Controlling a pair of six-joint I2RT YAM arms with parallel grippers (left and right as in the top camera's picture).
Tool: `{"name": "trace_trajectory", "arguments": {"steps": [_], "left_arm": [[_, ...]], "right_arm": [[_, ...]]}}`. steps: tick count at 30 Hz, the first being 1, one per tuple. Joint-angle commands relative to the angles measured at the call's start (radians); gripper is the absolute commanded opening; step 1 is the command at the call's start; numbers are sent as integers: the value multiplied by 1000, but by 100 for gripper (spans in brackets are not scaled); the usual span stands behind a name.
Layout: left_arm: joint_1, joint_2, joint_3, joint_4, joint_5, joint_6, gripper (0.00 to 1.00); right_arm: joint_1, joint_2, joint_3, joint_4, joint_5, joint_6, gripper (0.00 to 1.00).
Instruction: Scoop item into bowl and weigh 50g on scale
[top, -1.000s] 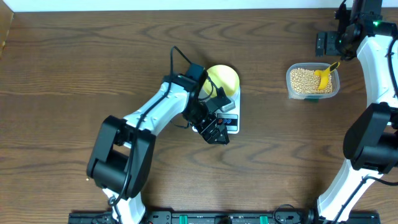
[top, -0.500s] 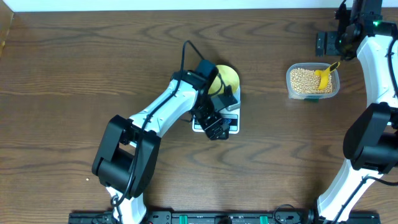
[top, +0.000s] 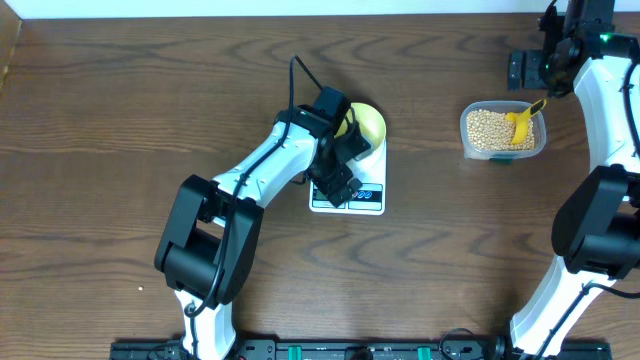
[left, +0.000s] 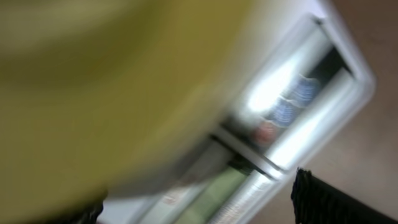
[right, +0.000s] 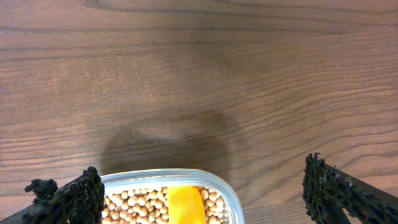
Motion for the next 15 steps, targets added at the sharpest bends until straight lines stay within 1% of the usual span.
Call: {"name": "trace_trajectory", "arguments": {"steps": [1,2,5,7,12,15], "left_arm": [[6,32,5,21,-145,-165,98],[5,32,5,21,-150,-169,98],[-2,32,4,36,-219,-266,97],[-7,32,4,42,-253,-305,98],[-29,31,5,46,-298,-313,98],[-34,19,5,47,-297,-327,97]], "right_arm": [[4,8,13,2,7,1,99],[4,8,13,2,7,1,99],[4,8,13,2,7,1,99],[4,8,13,2,7,1,99],[4,8,13,2,6,1,99],[4,8,13,2,7,1,99]]}}
